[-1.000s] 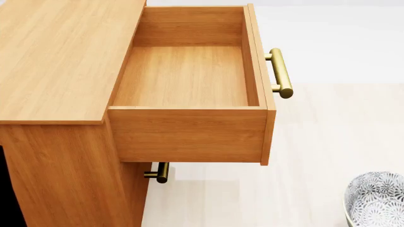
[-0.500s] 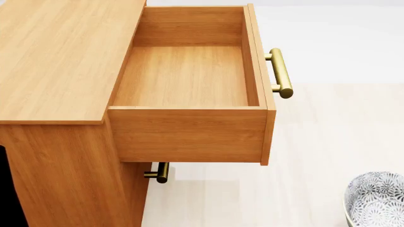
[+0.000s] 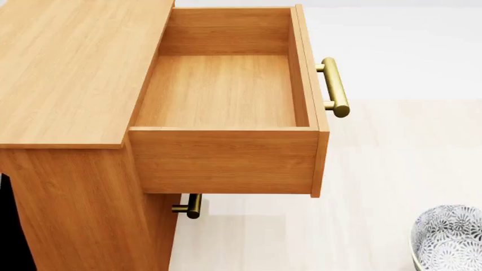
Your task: Put the bowl on top of the cabinet.
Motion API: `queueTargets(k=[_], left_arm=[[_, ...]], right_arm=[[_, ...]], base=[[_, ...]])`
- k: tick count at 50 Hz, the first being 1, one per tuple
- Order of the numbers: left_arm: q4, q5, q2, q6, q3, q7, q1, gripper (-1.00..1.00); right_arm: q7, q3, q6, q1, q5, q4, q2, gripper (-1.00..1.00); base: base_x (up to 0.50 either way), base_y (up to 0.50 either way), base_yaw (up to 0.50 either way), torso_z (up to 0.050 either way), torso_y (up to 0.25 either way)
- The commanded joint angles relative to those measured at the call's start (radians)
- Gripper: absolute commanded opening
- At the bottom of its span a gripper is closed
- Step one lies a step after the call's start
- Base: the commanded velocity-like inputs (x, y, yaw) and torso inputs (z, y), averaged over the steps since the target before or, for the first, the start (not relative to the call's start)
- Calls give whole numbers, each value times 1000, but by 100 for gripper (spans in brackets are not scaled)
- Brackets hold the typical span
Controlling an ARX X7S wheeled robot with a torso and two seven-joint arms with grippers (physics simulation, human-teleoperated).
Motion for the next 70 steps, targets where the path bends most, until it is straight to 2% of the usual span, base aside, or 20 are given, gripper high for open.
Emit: queueTargets(k=[1, 29, 44, 70], left_arm=[[-13, 7, -2, 8, 12, -2, -1, 100], [-46, 23, -6, 22, 40, -5, -6, 100], [-51, 25, -8, 25, 46, -9, -6, 100], [-47, 7, -18, 29, 36, -19, -6, 100]], right_arm=[[-4, -9, -48, -28, -22, 29, -1, 100], [-102, -248, -254, 201, -151, 326, -32, 100], [-121, -267, -317, 179, -175, 402, -46, 100], [-91, -256, -315, 138, -181, 436, -62, 100]], base=[[0, 0, 0, 0, 0], [0, 0, 0, 0, 0], [0, 0, 0, 0, 0], [0, 0, 0, 0, 0]])
